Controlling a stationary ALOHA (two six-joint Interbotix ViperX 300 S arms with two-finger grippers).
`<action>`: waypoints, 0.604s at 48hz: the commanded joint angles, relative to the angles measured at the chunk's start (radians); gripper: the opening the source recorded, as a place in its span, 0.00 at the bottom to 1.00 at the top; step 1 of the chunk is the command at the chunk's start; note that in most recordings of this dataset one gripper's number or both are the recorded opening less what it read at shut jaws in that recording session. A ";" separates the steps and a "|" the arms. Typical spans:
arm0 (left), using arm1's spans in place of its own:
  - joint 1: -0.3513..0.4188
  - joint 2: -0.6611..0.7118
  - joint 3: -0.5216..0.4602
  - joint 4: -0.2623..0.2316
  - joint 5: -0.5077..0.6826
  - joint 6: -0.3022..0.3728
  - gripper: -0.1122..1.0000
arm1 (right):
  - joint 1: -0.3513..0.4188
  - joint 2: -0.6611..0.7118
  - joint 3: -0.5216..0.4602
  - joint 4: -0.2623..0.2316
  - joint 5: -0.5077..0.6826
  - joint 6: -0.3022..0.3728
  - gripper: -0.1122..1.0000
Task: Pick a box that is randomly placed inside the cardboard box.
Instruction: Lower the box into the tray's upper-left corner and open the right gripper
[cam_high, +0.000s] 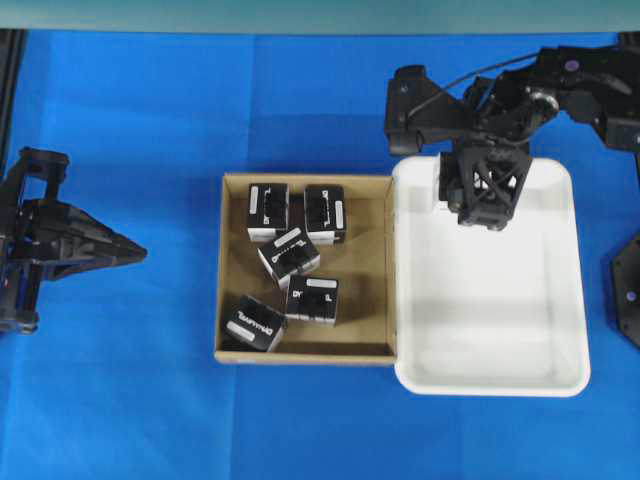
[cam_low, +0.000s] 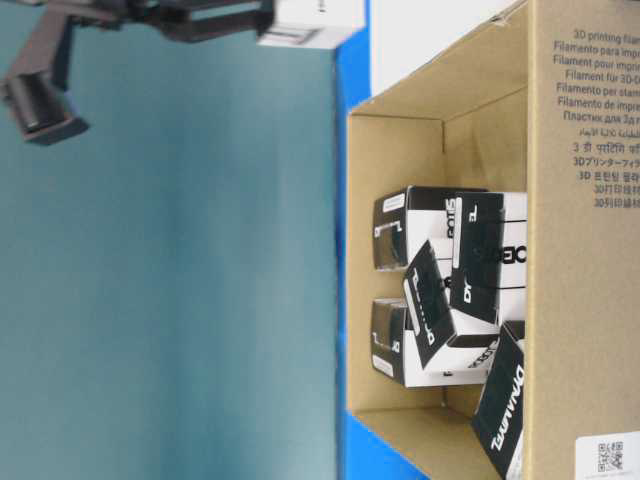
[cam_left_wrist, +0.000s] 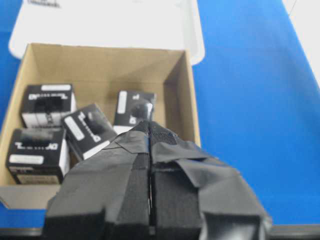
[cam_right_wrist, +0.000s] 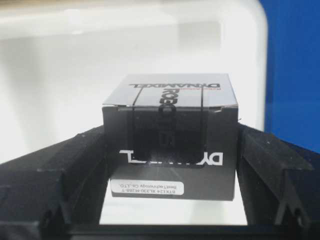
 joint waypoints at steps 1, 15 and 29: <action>0.000 0.005 -0.025 0.003 -0.008 -0.002 0.04 | 0.008 0.011 0.034 0.000 -0.074 -0.002 0.75; 0.000 0.005 -0.025 0.003 -0.009 -0.002 0.04 | 0.028 0.075 0.120 0.000 -0.229 0.008 0.75; 0.000 0.005 -0.026 0.003 -0.011 -0.002 0.04 | 0.029 0.095 0.117 -0.006 -0.290 0.008 0.75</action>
